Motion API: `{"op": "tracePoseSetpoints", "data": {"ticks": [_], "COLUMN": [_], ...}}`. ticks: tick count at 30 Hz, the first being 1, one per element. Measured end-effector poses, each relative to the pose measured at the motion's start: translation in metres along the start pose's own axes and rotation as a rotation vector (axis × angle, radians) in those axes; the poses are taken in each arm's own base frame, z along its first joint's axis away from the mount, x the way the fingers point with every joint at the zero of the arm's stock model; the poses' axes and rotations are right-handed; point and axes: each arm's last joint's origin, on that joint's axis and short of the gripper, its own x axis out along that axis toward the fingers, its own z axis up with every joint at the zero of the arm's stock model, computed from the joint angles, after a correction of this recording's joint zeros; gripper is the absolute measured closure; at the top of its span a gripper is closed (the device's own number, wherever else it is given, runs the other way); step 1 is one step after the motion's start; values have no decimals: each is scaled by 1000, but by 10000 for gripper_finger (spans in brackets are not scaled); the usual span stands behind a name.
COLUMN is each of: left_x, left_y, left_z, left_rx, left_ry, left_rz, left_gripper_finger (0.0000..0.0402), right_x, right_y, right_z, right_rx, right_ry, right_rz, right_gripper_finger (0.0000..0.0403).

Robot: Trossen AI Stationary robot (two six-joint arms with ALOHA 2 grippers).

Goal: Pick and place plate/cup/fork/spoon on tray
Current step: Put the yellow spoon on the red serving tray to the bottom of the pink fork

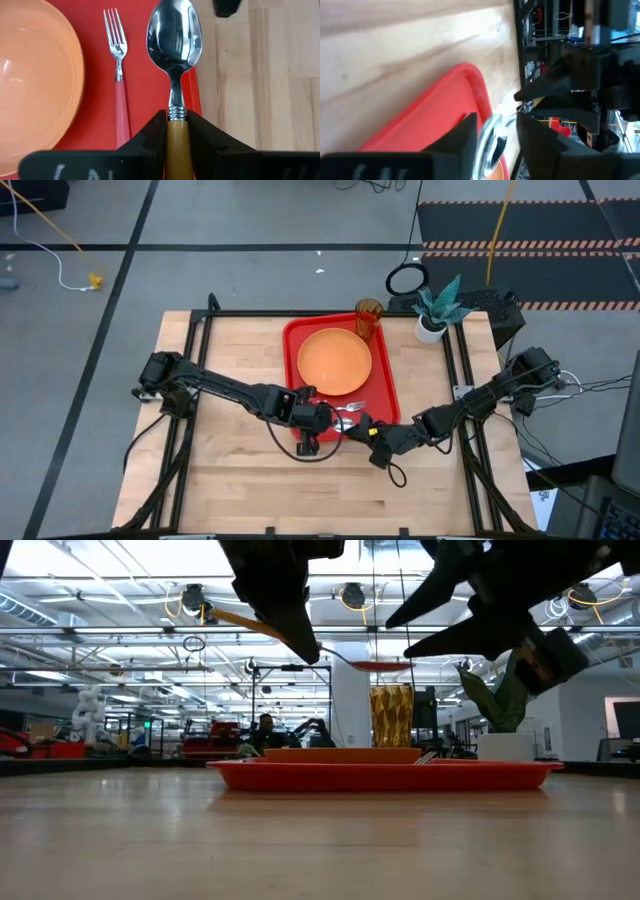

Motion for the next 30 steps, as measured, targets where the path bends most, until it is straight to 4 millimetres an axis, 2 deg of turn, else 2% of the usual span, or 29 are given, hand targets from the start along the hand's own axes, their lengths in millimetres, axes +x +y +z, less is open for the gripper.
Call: {"op": "tracePoseSetpoints", "data": {"ticks": [5,9,13,18,22,25,30], "left_x": [0,-1,-1,4,18,34,68], "left_y": [0,-2,-2,-3,-7,-10,-11], "left_z": [2,5,9,15,21,25,24], "left_rx": [-4,-10,-18,-19,-22,-32,-35], "left_ry": [-24,-68,-103,-167,-221,-265,-261], "left_rz": [25,54,56,76,76,73,83], "left_gripper_finger": [349,339,336,348,339,334,349], "right_x": [-7,-13,-21,-35,-53,-68,-94], "right_y": [-3,-5,-3,-1,-3,-8,-24], "right_z": [11,19,26,37,44,48,46], "right_rx": [60,88,95,86,105,174,421], "right_ry": [43,106,172,269,317,287,214], "right_rz": [-109,-207,-266,-352,-409,-440,-514], "right_gripper_finger": [214,185,175,182,192,199,211]}}
